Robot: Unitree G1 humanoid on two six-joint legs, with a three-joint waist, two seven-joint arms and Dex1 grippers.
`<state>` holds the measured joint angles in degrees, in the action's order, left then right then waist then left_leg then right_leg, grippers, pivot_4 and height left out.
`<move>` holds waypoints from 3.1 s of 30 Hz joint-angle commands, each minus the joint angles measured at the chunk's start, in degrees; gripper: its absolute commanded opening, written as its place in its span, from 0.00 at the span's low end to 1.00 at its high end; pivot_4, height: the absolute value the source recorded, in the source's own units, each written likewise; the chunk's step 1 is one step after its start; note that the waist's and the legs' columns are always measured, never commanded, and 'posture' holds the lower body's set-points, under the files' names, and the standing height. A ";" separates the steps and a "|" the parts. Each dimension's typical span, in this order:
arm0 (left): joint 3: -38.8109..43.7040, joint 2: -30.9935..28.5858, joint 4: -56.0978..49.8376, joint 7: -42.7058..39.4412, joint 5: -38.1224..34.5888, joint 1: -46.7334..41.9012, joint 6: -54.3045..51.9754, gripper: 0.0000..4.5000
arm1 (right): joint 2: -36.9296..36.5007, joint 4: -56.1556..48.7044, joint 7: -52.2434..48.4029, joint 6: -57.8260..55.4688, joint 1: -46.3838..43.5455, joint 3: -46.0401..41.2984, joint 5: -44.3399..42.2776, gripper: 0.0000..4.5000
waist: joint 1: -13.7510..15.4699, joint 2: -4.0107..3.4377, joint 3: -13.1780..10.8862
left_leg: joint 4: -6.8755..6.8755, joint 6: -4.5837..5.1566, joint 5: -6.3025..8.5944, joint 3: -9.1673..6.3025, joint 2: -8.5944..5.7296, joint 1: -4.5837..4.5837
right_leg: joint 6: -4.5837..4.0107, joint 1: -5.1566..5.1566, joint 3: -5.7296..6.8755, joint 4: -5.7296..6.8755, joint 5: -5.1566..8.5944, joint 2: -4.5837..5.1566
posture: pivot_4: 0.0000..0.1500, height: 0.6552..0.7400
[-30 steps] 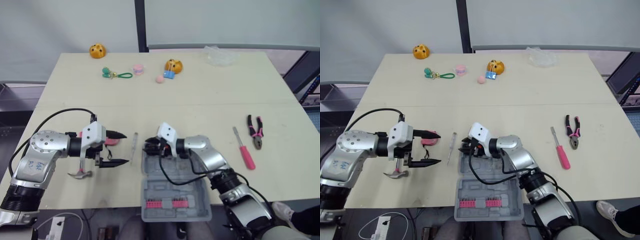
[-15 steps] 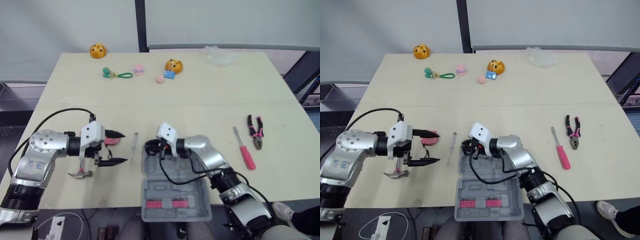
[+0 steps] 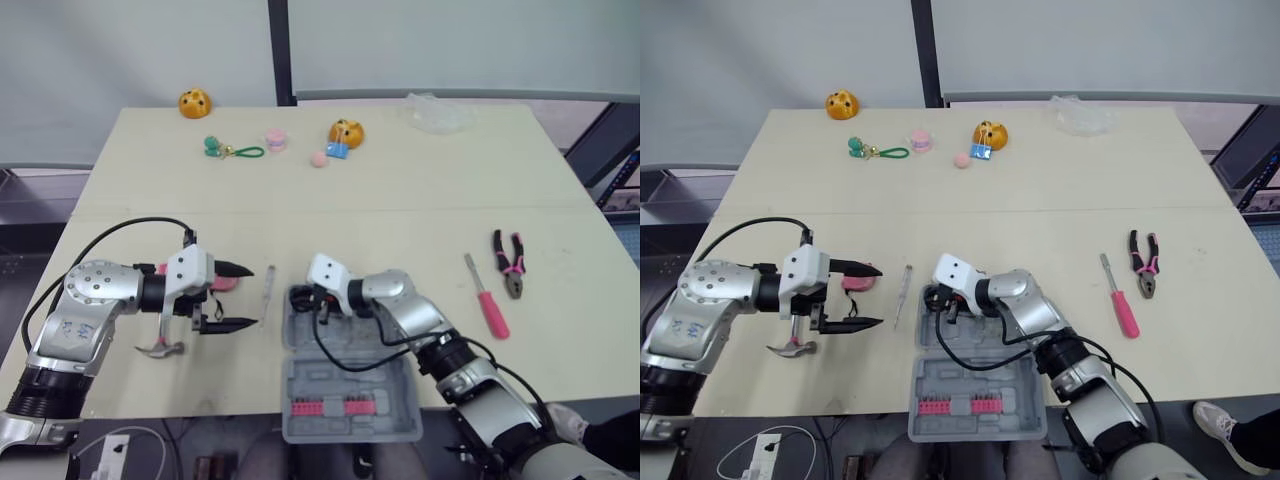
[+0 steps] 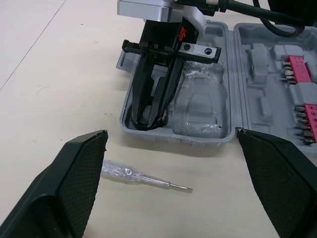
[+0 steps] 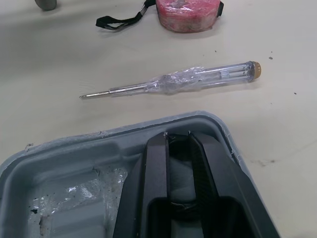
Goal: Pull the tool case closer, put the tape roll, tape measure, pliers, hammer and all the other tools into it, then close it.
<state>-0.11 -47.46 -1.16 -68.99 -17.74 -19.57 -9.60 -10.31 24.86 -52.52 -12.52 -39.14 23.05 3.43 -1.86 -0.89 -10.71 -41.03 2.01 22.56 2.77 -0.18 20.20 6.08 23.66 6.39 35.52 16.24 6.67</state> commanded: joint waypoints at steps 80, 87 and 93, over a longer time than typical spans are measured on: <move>6.01 29.30 -13.72 65.30 7.08 10.20 -44.24 0.48 | -37.23 -60.70 3.53 -28.49 27.37 -31.33 -47.60 1.00 | 3.56 0.62 -0.03 | 0.85 0.08 -0.09 0.73 -0.16 -0.77 | 0.07 -0.40 -0.16 -0.52 -0.04 0.69 | 1.00 1.00; 5.09 29.64 -9.61 63.77 7.63 8.65 -41.38 0.36 | -37.65 -61.11 3.69 -28.25 28.38 -31.46 -47.30 1.00 | 3.76 0.56 0.00 | 0.84 0.10 -0.11 0.73 -0.19 -0.85 | 0.07 -0.46 -0.09 -0.52 -0.04 0.74 | 1.00 1.00; 4.27 26.44 -12.25 60.42 8.17 9.76 -40.24 0.01 | -38.83 -62.17 3.33 -29.15 28.66 -32.56 -48.92 1.00 | 3.89 0.57 0.00 | 0.86 0.09 -0.10 0.60 -0.19 -0.88 | 0.07 -0.61 -0.11 -0.64 -0.04 0.79 | 1.00 1.00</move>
<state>5.77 -20.38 -12.22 -6.58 -9.73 -10.97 -49.71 -48.39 -35.11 -49.26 -41.59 -10.57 -7.26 -44.18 2.02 -0.33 -10.71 -40.15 2.09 22.47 3.35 -0.37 19.33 6.16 23.04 6.28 34.85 16.20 7.45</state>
